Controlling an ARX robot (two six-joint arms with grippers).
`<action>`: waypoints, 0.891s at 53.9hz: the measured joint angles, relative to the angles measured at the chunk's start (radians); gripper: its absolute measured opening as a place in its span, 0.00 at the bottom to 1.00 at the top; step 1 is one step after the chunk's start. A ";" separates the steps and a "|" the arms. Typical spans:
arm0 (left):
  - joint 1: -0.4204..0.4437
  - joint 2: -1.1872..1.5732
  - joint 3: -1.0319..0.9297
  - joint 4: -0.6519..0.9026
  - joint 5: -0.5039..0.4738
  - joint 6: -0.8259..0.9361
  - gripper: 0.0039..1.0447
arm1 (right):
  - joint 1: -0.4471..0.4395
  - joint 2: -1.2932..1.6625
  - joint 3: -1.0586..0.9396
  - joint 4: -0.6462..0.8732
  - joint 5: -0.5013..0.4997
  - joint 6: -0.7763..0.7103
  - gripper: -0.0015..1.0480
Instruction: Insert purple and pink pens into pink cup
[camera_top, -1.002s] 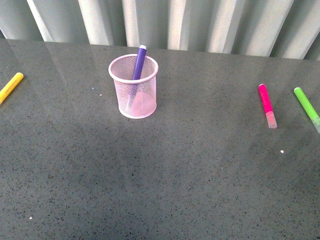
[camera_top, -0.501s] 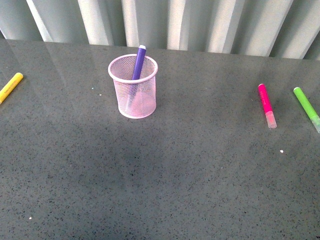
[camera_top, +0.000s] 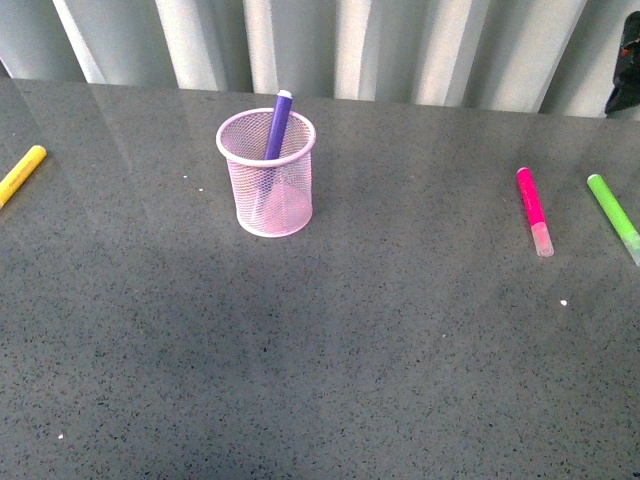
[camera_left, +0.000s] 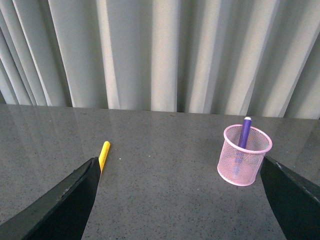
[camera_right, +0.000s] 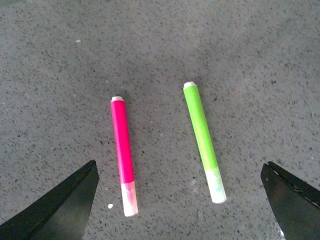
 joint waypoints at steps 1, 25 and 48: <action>0.000 0.000 0.000 0.000 0.000 0.000 0.94 | 0.002 0.004 0.006 -0.002 0.000 -0.003 0.93; 0.000 0.000 0.000 0.000 0.000 0.000 0.94 | 0.111 0.182 0.122 -0.032 0.019 -0.013 0.93; 0.000 0.000 0.000 0.000 0.000 0.000 0.94 | 0.135 0.289 0.246 -0.046 0.038 0.013 0.93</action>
